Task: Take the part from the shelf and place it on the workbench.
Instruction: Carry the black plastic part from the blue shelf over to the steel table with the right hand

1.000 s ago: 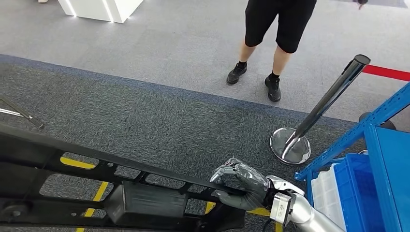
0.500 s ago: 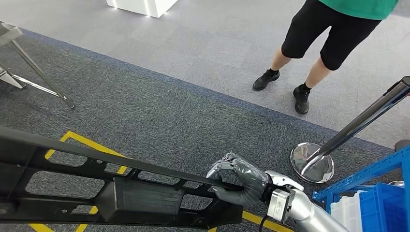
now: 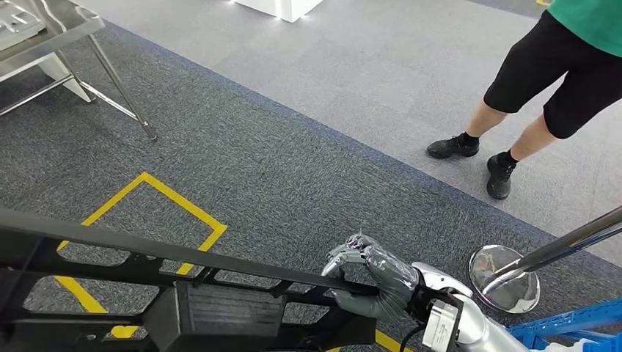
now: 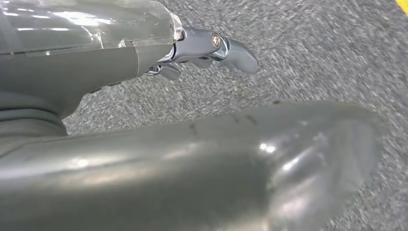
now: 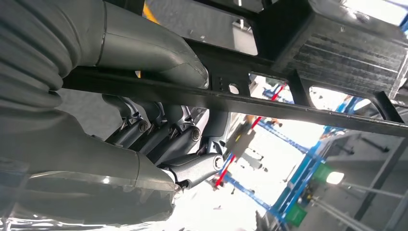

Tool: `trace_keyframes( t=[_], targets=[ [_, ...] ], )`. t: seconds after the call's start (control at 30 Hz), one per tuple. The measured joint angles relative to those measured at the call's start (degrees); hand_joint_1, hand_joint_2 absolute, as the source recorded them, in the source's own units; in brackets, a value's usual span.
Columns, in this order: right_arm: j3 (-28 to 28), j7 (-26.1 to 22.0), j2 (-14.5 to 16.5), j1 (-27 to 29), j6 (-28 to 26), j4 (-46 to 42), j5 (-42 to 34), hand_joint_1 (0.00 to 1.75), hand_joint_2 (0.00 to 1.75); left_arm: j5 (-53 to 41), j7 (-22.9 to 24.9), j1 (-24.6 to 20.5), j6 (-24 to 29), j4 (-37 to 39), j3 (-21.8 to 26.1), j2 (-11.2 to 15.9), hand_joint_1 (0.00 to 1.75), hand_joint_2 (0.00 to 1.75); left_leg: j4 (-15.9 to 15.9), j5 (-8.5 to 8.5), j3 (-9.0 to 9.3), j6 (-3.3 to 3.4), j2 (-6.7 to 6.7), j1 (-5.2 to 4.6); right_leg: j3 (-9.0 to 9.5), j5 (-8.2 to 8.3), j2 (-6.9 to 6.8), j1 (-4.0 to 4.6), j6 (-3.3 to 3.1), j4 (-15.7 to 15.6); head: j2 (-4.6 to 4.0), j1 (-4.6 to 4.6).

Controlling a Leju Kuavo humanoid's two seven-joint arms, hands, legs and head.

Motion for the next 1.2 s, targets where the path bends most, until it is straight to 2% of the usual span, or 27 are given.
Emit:
trace_keyframes(
  t=[0.03, 0.1, 0.13, 0.17, 0.2, 0.23, 0.27, 0.3, 0.37, 0.43, 0.47, 0.5, 0.53, 0.6, 0.67, 0.7, 0.73, 0.77, 0.8, 0.83, 0.9, 0.97, 1.0, 1.03, 1.1, 1.17, 1.2],
  targets=[
    [-0.30, -0.20, 0.01, -0.28, 0.49, 0.07, -0.53, 1.69, 1.75, 0.06, 0.03, 0.08, 0.04, 0.00, 0.01, -0.13, 0.00, 0.00, -0.30, 0.16, 0.12, 0.36, -0.55, 0.09, 0.03, -0.27, 0.47, -0.11, 0.32, 0.21, 0.00, 0.01],
    [-1.01, -1.06, 0.03, -1.03, 1.32, 0.49, -2.30, 1.69, 1.75, 0.33, 0.20, -0.10, 0.14, 0.00, 0.04, -0.41, 0.00, 0.00, -0.91, 0.52, 0.46, 1.12, -1.57, 0.37, -1.36, -2.29, 3.27, -0.42, 0.82, 3.36, 0.00, 0.01],
    [-1.41, -1.60, 0.04, -1.32, 1.59, 0.89, -3.33, 1.69, 1.75, 0.52, 0.32, -0.28, 0.20, 0.00, 0.07, -0.56, 0.00, 0.00, -1.01, 0.61, 0.48, 1.35, -2.07, 0.37, -2.94, -3.92, 4.98, -0.56, 0.94, 6.63, 0.00, 0.02],
    [-1.77, -2.13, 0.04, -1.53, 1.76, 1.36, -4.39, 1.69, 1.75, 0.75, 0.52, -0.44, 0.28, 0.00, 0.11, -0.68, 0.00, 0.00, -1.01, 0.63, 0.45, 1.52, -2.62, 0.34, -4.99, -5.64, 6.00, -0.59, 1.02, 10.59, 0.00, 0.02],
    [-2.03, -2.49, 0.04, -1.75, 1.80, 1.87, -5.40, 1.69, 1.75, 0.91, 0.76, -0.51, 0.38, 0.00, 0.15, -0.79, 0.00, 0.00, -0.97, 0.63, 0.44, 1.59, -3.26, 0.29, -6.90, -6.75, 6.40, -0.58, 1.07, 14.11, 0.00, 0.01],
    [-2.19, -2.69, 0.04, -2.07, 1.75, 2.37, -6.44, 1.69, 1.75, 1.02, 1.03, -0.50, 0.54, 0.00, 0.19, -0.88, 0.00, 0.00, -0.87, 0.62, 0.43, 1.62, -3.94, 0.24, -8.08, -6.81, 6.54, -0.58, 1.10, 16.01, 0.00, 0.02],
    [-2.26, -2.78, 0.04, -2.54, 1.64, 2.79, -7.40, 1.69, 1.75, 1.08, 1.28, -0.45, 0.74, 0.00, 0.21, -0.96, 0.00, 0.00, -0.74, 0.60, 0.44, 1.60, -4.62, 0.22, -8.28, -5.77, 6.63, -0.59, 1.07, 15.86, 0.00, 0.02],
    [-2.31, -2.78, 0.04, -3.08, 1.45, 3.14, -8.38, 1.69, 1.75, 1.08, 1.45, -0.41, 1.03, 0.00, 0.21, -1.02, 0.00, 0.00, -0.57, 0.55, 0.45, 1.53, -5.33, 0.22, -7.30, -3.70, 6.87, -0.62, 0.98, 13.30, 0.00, 0.02],
    [-2.54, -2.74, 0.06, -3.89, 0.93, 3.54, -9.70, 1.69, 1.75, 1.08, 1.59, -0.42, 1.71, 0.00, 0.21, -1.12, 0.00, 0.00, -0.17, 0.41, 0.34, 1.23, -6.69, 0.18, -3.96, 0.21, 9.06, -0.78, 0.62, 5.45, 0.00, 0.02],
    [-2.83, -2.79, 0.11, -3.78, 0.14, 3.64, -9.72, 1.69, 1.75, 1.03, 1.67, -0.38, 2.31, 0.00, 0.21, -1.19, 0.00, 0.00, 0.05, 0.41, -0.08, 0.65, -7.95, 0.28, -2.10, 1.36, 10.98, -0.80, 0.31, 1.06, 0.00, 0.02],
    [-2.87, -2.80, 0.14, -3.45, -0.30, 3.58, -9.09, 1.69, 1.75, 0.97, 1.71, -0.25, 2.50, 0.00, 0.21, -1.20, 0.00, 0.00, 0.02, 0.51, -0.29, 0.27, -8.56, 0.38, -1.96, 1.17, 11.05, -0.70, 0.16, 0.73, 0.00, 0.02],
    [-2.83, -2.79, 0.15, -3.01, -0.70, 3.40, -8.16, 1.69, 1.75, 0.85, 1.73, -0.03, 2.62, 0.00, 0.21, -1.19, 0.00, 0.00, -0.09, 0.62, -0.48, -0.13, -9.20, 0.49, -1.88, 1.26, 10.42, -0.71, -0.06, 0.53, 0.00, 0.01],
    [-2.70, -2.73, 0.15, -2.49, -1.04, 3.11, -7.12, 1.69, 1.75, 0.75, 1.75, 0.20, 2.70, 0.00, 0.21, -1.16, 0.00, 0.00, 0.02, 0.54, -0.60, -0.44, -9.15, 0.54, -1.71, 1.35, 9.73, -0.76, -0.36, 0.25, 0.00, 0.01],
    [-2.45, -2.62, 0.07, -1.16, -1.45, 2.29, -5.33, 1.69, 1.75, 0.56, 1.82, 0.46, 2.85, -0.01, 0.21, -1.10, 0.00, 0.00, 2.50, -1.11, -1.84, -0.98, -6.56, 0.38, -1.27, 1.48, 8.09, -0.95, -1.07, -0.35, 0.00, 0.00],
    [-2.30, -2.58, -0.03, 0.34, -1.55, 1.62, -4.26, 1.69, 1.75, 0.50, 1.92, 0.36, 2.86, -0.02, 0.21, -1.02, 0.00, 0.00, 9.30, -4.66, -5.08, -1.45, -3.14, 0.45, -1.02, 1.32, 6.33, -0.80, -1.54, -0.52, 0.00, -0.01],
    [-2.25, -2.60, -0.04, 1.02, -1.53, 1.43, -3.89, 1.69, 1.75, 0.46, 1.95, 0.33, 2.78, -0.02, 0.20, -0.98, 0.00, 0.00, 12.99, -6.10, -6.91, -1.70, -2.44, 0.58, -0.97, 1.21, 5.44, -0.74, -1.61, -0.51, 0.00, -0.01],
    [-2.22, -2.64, -0.04, 1.67, -1.49, 1.30, -3.54, 1.69, 1.75, 0.42, 1.98, 0.37, 2.65, -0.02, 0.20, -0.96, 0.00, 0.00, 15.36, -6.65, -8.09, -1.90, -2.10, 0.71, -0.90, 1.08, 4.60, -0.72, -1.61, -0.50, 0.00, -0.01],
    [-2.21, -2.70, -0.04, 2.22, -1.45, 1.18, -3.24, 1.69, 1.75, 0.34, 1.99, 0.49, 2.52, -0.02, 0.20, -0.93, 0.00, 0.00, 15.60, -6.11, -8.19, -2.06, -1.90, 0.83, -0.78, 0.94, 3.82, -0.73, -1.54, -0.48, 0.00, -0.01],
    [-2.22, -2.75, -0.04, 2.67, -1.42, 1.08, -3.02, 1.69, 1.75, 0.27, 1.99, 0.61, 2.40, -0.02, 0.20, -0.91, 0.00, 0.00, 13.41, -4.55, -7.03, -2.14, -1.60, 0.93, -0.59, 0.76, 3.11, -0.76, -1.42, -0.46, 0.00, -0.01],
    [-2.25, -2.79, -0.04, 3.00, -1.40, 0.96, -2.87, 1.69, 1.75, 0.19, 1.99, 0.70, 2.33, -0.03, 0.21, -0.85, 0.00, 0.00, 9.40, -2.46, -4.87, -2.13, -0.94, 0.98, -0.31, 0.55, 2.46, -0.79, -1.25, -0.44, 0.00, 0.00],
    [-2.38, -2.88, -0.04, 3.35, -1.27, 0.69, -2.76, 1.69, 1.75, 0.08, 2.07, 0.65, 2.25, -0.04, 0.20, -0.74, 0.00, 0.00, 2.07, 0.00, -0.97, -1.61, 0.90, 0.60, 0.17, 0.11, 1.35, -0.63, -0.76, -0.37, 0.00, 0.00],
    [-2.73, -3.15, -0.03, 3.68, -0.73, 0.52, -2.65, 1.69, 1.75, 0.06, 2.46, 0.55, 2.28, -0.04, 0.19, -0.67, 0.00, 0.00, -0.16, 0.09, 0.03, -0.79, 1.38, 0.12, 0.41, -0.14, 0.42, -0.36, -0.21, -0.36, 0.00, 0.00],
    [-2.92, -3.39, -0.02, 3.88, -0.38, 0.48, -2.57, 1.69, 1.75, 0.06, 2.71, 0.60, 2.31, -0.04, 0.19, -0.66, 0.00, 0.00, -0.24, 0.18, -0.07, -0.36, 0.74, 0.04, 0.53, -0.21, -0.07, -0.31, 0.08, -0.41, 0.00, 0.00],
    [-3.14, -3.70, 0.00, 4.12, -0.07, 0.48, -2.44, 1.69, 1.75, 0.07, 2.91, 0.70, 2.27, -0.04, 0.19, -0.65, 0.00, 0.00, -0.44, 0.26, 0.04, -0.01, 0.16, 0.18, 0.68, -0.40, -0.18, -0.40, 0.41, -0.39, 0.00, 0.00],
    [-3.55, -4.49, 0.04, 4.69, 0.38, 0.48, -2.11, 1.69, 1.75, 0.09, 2.99, 0.76, 1.87, -0.04, 0.19, -0.66, 0.00, 0.00, -1.04, 0.56, 0.41, 0.71, -0.97, 0.49, 0.07, -1.96, 1.94, -0.66, 0.87, 1.69, 0.00, 0.01],
    [-4.08, -5.16, 0.06, 5.38, 0.74, 0.55, -1.81, 1.69, 1.75, 0.10, 2.91, 0.52, 1.24, -0.04, 0.19, -0.66, 0.00, 0.00, -1.31, 0.72, 0.58, 1.19, -2.10, 0.64, -2.97, -5.27, 5.18, -0.84, 1.03, 8.10, 0.00, 0.01],
    [-4.30, -5.34, 0.07, 5.68, 0.87, 0.65, -1.75, 1.69, 1.75, 0.10, 2.86, 0.40, 0.96, -0.04, 0.19, -0.66, 0.00, 0.00, -1.28, 0.73, 0.56, 1.30, -2.75, 0.61, -5.09, -6.80, 5.98, -0.85, 1.08, 12.06, 0.00, 0.01]
  ],
)
